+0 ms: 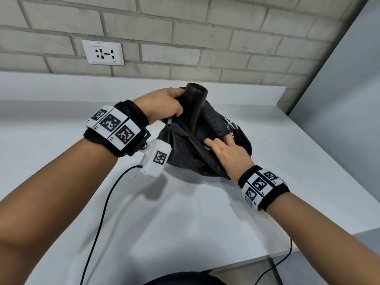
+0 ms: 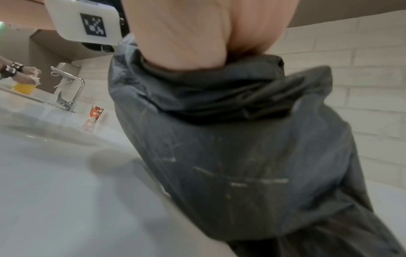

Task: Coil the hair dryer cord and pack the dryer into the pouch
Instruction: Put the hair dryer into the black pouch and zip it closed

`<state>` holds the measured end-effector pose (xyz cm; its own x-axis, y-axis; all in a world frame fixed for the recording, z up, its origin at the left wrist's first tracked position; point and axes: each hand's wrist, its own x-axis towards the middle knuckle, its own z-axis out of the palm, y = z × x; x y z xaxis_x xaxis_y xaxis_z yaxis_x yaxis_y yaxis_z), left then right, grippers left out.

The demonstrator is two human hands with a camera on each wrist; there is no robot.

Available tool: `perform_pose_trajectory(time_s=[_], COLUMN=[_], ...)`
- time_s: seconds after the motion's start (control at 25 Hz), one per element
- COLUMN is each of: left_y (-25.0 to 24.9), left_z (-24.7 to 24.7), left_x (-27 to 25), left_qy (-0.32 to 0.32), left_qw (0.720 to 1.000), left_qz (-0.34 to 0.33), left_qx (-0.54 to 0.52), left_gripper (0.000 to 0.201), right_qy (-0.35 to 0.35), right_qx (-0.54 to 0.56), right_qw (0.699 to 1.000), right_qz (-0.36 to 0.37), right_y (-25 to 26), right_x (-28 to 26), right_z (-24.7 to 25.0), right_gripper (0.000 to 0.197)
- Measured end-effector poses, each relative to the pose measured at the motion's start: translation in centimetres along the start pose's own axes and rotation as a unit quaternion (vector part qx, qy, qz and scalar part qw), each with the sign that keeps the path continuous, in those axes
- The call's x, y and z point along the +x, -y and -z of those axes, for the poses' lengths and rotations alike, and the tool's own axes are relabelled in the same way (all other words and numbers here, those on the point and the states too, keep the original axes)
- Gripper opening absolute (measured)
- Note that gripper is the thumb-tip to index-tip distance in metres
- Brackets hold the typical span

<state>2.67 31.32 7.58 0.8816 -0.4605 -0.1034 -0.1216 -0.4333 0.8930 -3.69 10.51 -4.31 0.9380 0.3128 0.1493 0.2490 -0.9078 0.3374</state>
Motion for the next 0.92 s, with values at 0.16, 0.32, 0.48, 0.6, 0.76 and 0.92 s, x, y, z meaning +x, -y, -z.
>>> perform_pose_trajectory(time_s=[0.16, 0.32, 0.48, 0.6, 0.76, 0.92], left_y=[0.1, -0.2, -0.9, -1.0, 0.1, 3.2], left_z=[-0.1, 0.3, 0.9, 1.0, 1.7, 1.9], left_x=[-0.2, -0.3, -0.5, -0.4, -0.9, -1.2], left_qy=[-0.002, -0.007, -0.037, -0.065, -0.042, 0.067], left_qw=[1.000, 1.000, 0.999, 0.994, 0.987, 0.974], left_qz=[-0.005, -0.006, -0.015, -0.043, -0.148, -0.202], left_qx=[-0.021, -0.020, 0.031, 0.077, 0.042, 0.080], left_gripper=[0.059, 0.058, 0.058, 0.060, 0.048, 0.090], right_qy=[0.061, 0.078, 0.084, 0.094, 0.092, 0.089], right_qx=[0.047, 0.087, 0.104, 0.107, 0.110, 0.114], right_qw=[0.997, 0.993, 0.991, 0.990, 0.989, 0.988], right_qz=[0.003, 0.009, -0.013, -0.026, -0.043, -0.047], right_y=[-0.6, -1.1, -0.9, -0.7, -0.7, -0.9], right_x=[0.4, 0.6, 0.7, 0.8, 0.9, 1.0], right_z=[0.9, 1.7, 2.0, 2.1, 2.0, 1.6], right_gripper=[0.076, 0.055, 0.048, 0.049, 0.049, 0.048])
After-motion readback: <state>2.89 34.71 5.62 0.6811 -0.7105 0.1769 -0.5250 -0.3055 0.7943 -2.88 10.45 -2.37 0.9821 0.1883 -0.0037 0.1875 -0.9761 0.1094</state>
